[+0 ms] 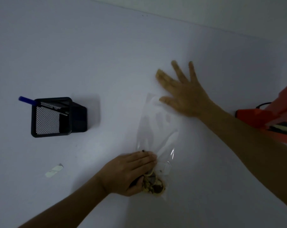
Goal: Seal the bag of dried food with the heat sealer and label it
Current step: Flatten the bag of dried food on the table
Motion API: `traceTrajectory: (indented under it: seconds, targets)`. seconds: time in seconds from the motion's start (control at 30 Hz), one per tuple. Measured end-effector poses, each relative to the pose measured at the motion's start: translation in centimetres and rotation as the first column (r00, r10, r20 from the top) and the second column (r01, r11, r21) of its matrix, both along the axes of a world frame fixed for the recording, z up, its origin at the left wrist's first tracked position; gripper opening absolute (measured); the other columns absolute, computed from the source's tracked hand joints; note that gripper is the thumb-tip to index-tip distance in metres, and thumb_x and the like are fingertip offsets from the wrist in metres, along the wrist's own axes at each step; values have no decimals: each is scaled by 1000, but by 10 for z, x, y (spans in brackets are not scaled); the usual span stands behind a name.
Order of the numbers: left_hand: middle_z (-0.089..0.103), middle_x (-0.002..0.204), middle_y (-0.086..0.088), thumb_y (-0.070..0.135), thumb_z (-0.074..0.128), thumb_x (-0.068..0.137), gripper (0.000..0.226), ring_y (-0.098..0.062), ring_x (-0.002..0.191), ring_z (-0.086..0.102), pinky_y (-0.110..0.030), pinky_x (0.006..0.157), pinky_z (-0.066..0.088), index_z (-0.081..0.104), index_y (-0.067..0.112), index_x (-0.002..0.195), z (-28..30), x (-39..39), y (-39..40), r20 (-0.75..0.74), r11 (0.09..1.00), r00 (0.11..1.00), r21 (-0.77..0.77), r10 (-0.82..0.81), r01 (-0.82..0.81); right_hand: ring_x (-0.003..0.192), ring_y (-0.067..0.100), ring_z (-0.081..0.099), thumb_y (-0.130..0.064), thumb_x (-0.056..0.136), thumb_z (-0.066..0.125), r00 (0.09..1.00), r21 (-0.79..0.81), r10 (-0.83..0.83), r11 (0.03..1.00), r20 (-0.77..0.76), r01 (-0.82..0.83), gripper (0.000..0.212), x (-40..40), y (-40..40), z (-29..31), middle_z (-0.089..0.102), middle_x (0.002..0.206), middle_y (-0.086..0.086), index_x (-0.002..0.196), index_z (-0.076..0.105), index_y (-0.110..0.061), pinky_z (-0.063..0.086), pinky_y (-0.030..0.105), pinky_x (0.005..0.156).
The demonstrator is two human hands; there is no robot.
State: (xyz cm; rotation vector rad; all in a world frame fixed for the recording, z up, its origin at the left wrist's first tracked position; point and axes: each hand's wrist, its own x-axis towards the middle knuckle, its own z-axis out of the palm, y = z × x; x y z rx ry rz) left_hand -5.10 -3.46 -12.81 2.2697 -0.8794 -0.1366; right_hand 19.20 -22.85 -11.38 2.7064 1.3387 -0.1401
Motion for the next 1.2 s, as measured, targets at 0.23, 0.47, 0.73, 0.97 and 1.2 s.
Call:
traceTrajectory:
  seconds: [0.23, 0.47, 0.73, 0.97, 1.2]
  targets:
    - [59, 132, -13, 21, 42, 89, 43, -22, 127, 53, -33, 107, 43, 63, 0, 121, 0, -1, -1, 30, 1000, 1000, 18, -3, 2, 146, 33, 17, -53, 100, 29, 978, 95, 193, 978, -74, -186, 62, -119, -23, -13, 25, 158, -1, 151, 27, -19, 6, 65, 113]
    - [58, 133, -14, 18, 46, 87, 43, -23, 128, 52, -35, 106, 45, 62, -1, 122, -2, 0, -2, 41, 1000, 999, 10, -1, 1, 147, 33, 16, -49, 102, 20, 970, 37, -243, 969, -28, 243, 60, -69, -28, -15, 22, 159, 1, 152, 22, -16, 8, 65, 113]
    - [56, 134, -14, 13, 52, 83, 45, -23, 129, 50, -36, 108, 42, 59, -2, 125, 3, -2, -2, 44, 999, 999, 35, 9, -11, 113, 25, 50, -39, 90, 61, 518, 317, -728, 412, -450, 854, 53, -175, 0, 22, 51, 128, 7, 135, 47, -14, 46, 38, 92]
    - [54, 137, -14, 20, 44, 91, 45, -24, 130, 49, -37, 108, 42, 56, -1, 129, 2, -5, -6, 51, 997, 998, 58, 49, -52, 73, 2, 56, -28, 80, 75, 149, 149, -635, 54, -758, 987, 42, -222, 12, 38, 60, 87, -6, 115, 53, -20, 38, 5, 58]
    - [47, 143, -13, 24, 56, 91, 42, -27, 135, 42, -39, 112, 36, 58, 3, 128, 6, -13, -12, 131, 963, 955, 8, 267, -271, 70, 10, 68, -14, 82, 70, 75, 76, -411, 13, -909, 997, 7, -213, -4, 32, 71, 75, -4, 80, 69, -21, 54, 26, 68]
